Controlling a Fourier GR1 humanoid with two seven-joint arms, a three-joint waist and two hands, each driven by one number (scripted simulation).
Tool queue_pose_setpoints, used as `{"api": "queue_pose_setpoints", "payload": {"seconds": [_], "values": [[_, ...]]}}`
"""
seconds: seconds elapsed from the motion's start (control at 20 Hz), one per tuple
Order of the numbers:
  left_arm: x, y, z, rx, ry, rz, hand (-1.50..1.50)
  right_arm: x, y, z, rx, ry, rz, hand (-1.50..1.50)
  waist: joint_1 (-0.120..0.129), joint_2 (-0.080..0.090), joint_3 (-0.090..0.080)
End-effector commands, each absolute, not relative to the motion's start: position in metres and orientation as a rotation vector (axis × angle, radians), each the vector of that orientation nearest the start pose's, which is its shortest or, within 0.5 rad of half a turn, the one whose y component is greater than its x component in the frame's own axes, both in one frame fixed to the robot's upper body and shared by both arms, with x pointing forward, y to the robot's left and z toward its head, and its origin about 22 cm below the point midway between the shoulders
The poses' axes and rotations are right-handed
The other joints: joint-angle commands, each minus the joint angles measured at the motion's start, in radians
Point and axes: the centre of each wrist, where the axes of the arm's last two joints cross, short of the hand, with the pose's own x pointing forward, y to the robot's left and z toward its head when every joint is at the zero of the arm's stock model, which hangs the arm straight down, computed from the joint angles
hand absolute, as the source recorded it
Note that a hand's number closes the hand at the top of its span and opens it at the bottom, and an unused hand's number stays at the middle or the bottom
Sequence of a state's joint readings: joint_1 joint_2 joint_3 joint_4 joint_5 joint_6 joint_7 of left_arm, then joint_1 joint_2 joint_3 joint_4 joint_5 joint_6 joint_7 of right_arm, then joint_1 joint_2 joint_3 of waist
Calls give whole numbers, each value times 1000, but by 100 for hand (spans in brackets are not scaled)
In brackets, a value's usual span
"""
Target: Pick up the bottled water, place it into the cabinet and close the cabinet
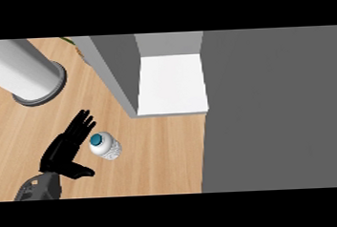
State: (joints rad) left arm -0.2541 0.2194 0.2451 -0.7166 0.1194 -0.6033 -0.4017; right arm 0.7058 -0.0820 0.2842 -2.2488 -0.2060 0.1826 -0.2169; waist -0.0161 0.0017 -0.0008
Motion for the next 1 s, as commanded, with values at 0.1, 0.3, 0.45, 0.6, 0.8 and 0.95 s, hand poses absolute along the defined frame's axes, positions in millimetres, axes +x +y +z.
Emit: {"api": "queue_pose_setpoints", "payload": {"seconds": [0.1, 0.3, 0.45, 0.6, 0.8, 0.95], "values": [[273, 337, -119, -419, -1405, -21, -150, 82, -204, 55, 338, -1834, -58, -150, -5, 1, -1], [273, 306, -136, -419, -1388, -29, -150, 91, -222, 66, 345, -1822, -40, -150, -6, 4, -1], [243, 322, -152, -458, -1392, -18, -150, 89, -226, 56, 316, -1822, -35, -150, -4, 3, -1], [264, 303, -146, -480, -1374, -3, -150, 105, -222, 62, 325, -1819, -40, -150, -2, 5, -2], [265, 299, -147, -505, -1384, 4, -150, 90, -214, 62, 339, -1821, -66, -150, -9, 3, -2], [261, 305, -149, -587, -1347, 50, -150, 94, -212, 61, 341, -1826, -62, -150, -8, 5, -2]]}}
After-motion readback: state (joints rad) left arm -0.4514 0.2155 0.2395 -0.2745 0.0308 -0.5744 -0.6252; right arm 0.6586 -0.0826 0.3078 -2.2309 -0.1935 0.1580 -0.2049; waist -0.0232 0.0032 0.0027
